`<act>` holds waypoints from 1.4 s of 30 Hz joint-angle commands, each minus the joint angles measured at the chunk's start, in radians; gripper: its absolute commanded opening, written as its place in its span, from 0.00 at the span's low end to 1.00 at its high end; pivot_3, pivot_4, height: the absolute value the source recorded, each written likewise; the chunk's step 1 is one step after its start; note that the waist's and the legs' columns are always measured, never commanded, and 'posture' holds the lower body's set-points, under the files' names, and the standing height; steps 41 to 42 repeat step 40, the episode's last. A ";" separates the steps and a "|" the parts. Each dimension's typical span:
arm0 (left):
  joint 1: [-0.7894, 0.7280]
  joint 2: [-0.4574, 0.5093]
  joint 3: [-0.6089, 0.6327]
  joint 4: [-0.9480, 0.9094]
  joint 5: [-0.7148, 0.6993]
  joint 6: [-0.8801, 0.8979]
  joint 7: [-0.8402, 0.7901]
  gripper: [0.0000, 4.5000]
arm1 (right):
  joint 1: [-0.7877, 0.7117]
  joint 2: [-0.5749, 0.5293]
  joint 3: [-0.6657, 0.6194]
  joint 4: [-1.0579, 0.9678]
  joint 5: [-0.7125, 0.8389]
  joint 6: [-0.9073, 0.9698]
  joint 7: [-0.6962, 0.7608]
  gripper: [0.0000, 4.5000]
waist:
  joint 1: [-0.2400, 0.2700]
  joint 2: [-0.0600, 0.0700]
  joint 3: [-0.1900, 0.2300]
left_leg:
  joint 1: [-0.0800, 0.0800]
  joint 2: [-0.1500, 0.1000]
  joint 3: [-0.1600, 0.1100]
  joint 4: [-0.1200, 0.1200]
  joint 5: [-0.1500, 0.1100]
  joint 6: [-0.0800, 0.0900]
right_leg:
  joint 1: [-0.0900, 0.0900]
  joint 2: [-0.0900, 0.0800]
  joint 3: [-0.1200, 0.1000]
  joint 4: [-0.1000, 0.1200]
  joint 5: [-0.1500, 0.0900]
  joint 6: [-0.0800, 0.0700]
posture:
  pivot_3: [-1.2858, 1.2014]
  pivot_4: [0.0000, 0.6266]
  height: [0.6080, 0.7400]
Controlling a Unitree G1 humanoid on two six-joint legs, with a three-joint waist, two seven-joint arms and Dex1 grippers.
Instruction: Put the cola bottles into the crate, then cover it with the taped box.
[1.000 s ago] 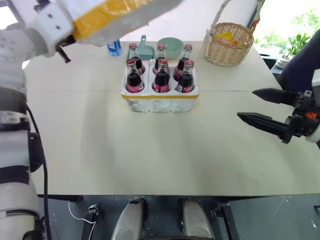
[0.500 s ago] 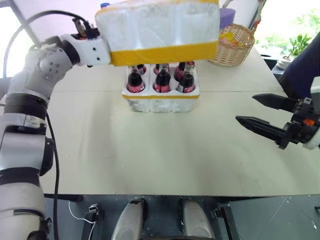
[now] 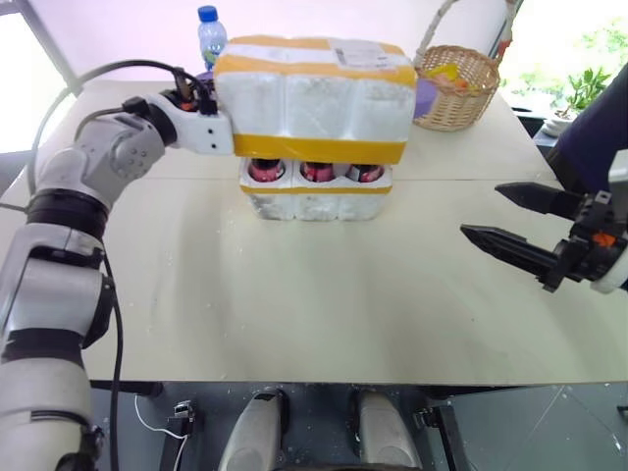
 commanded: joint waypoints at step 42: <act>0.257 0.304 0.405 -0.399 -1.166 1.066 -1.455 0.84 | 0.101 0.037 0.022 0.071 -0.096 -0.088 0.066 1.00 | -0.005 0.001 -0.001 | 0.010 0.002 -0.003 0.001 -0.001 0.002 | 0.013 0.002 -0.002 -0.002 -0.001 0.000 | 0.52 0.24 0.96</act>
